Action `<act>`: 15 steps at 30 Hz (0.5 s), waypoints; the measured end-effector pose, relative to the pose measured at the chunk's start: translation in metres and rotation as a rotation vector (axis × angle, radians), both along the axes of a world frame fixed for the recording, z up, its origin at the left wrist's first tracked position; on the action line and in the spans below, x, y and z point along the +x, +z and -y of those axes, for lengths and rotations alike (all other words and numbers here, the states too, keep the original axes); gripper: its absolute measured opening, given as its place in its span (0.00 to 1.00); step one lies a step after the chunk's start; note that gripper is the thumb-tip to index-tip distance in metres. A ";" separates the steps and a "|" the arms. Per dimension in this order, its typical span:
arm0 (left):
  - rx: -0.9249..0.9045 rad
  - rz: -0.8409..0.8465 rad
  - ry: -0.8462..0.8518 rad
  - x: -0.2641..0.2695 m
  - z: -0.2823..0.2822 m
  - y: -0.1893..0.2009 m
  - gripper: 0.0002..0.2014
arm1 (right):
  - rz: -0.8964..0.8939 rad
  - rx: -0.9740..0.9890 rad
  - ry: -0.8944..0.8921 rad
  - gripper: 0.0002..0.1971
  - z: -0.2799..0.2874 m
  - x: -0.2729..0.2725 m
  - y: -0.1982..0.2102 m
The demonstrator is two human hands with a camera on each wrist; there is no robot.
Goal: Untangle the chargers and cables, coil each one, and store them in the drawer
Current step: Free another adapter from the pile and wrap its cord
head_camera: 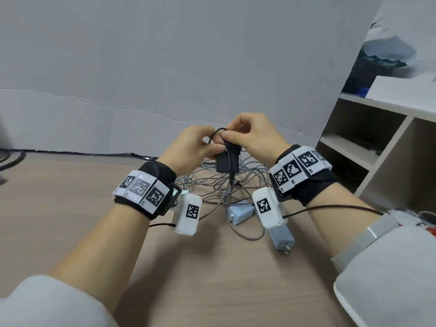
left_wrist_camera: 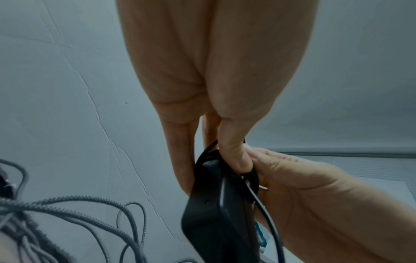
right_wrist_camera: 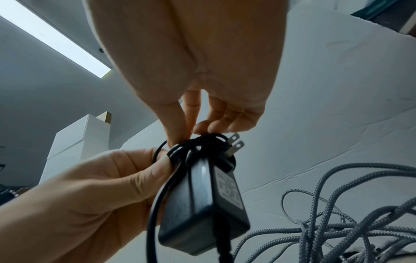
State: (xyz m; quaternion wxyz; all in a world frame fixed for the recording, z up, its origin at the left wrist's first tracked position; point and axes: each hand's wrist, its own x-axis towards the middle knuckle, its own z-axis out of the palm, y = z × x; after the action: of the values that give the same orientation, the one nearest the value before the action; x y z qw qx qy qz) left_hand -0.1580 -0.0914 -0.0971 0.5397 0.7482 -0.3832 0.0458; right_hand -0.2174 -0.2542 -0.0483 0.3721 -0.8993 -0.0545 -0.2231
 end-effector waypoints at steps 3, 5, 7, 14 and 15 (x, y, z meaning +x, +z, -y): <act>-0.016 -0.027 0.010 0.002 0.002 -0.003 0.07 | -0.038 -0.037 -0.009 0.07 0.001 0.000 0.002; -0.015 -0.042 0.013 0.002 0.005 -0.006 0.07 | -0.071 -0.084 -0.031 0.06 0.001 0.001 0.003; -0.016 -0.060 0.011 0.002 0.008 -0.008 0.07 | -0.093 -0.142 -0.048 0.05 0.000 0.001 0.004; -0.055 -0.167 -0.030 0.000 0.007 -0.011 0.05 | -0.143 -0.206 -0.041 0.06 0.002 0.004 -0.002; -0.058 -0.171 -0.016 0.000 0.007 -0.011 0.05 | -0.145 -0.191 -0.037 0.06 0.003 0.003 -0.003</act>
State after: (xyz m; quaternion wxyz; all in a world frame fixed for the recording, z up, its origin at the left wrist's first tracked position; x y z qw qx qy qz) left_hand -0.1578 -0.0985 -0.1082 0.5924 0.7302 -0.3403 -0.0113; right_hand -0.2141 -0.2577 -0.0511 0.2834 -0.9453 -0.0318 -0.1581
